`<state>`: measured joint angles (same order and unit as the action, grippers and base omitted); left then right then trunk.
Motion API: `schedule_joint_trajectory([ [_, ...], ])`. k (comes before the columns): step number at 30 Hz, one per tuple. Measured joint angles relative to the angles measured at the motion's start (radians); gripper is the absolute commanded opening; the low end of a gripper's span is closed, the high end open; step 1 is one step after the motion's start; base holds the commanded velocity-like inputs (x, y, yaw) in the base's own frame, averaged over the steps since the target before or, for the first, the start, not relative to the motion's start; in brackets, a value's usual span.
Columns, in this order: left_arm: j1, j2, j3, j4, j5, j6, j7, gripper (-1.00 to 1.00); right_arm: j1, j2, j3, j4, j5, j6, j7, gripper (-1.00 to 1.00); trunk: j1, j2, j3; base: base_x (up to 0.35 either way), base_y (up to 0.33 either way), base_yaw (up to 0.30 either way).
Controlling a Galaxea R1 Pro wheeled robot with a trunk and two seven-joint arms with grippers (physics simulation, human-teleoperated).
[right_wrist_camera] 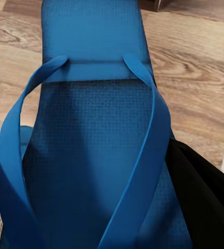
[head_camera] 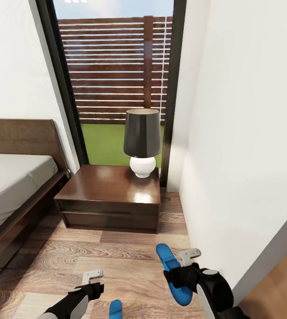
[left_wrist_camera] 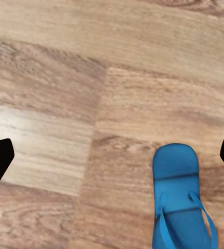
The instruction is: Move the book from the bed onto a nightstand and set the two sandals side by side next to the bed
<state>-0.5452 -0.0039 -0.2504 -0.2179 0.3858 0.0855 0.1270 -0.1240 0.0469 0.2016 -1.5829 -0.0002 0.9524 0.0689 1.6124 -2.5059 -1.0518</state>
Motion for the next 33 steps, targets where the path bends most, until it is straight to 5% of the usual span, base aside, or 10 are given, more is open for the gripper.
schedule_joint_trajectory([
  [11, 0.000, -0.004, -0.002, -0.002, 0.000, -0.004, 0.001, 1.00, -0.001, 0.000, -0.036, 0.000, -0.003, 0.047, 0.003, -1.00, 0.000, 0.000, 0.000, 0.000, 0.000, 0.000],
  [24, 0.000, -0.004, -0.003, 0.003, 0.000, -0.040, 0.001, 1.00, -0.001, 0.000, -0.036, 0.001, 0.001, 0.052, 0.003, -1.00, 0.006, -0.003, -0.050, 0.000, 0.000, 0.000],
  [33, 0.000, -0.004, -0.003, 0.002, 0.000, -0.047, 0.001, 1.00, -0.001, 0.000, -0.036, 0.001, 0.002, 0.051, 0.003, -1.00, 0.006, -0.003, -0.050, 0.000, 0.000, 0.000],
])
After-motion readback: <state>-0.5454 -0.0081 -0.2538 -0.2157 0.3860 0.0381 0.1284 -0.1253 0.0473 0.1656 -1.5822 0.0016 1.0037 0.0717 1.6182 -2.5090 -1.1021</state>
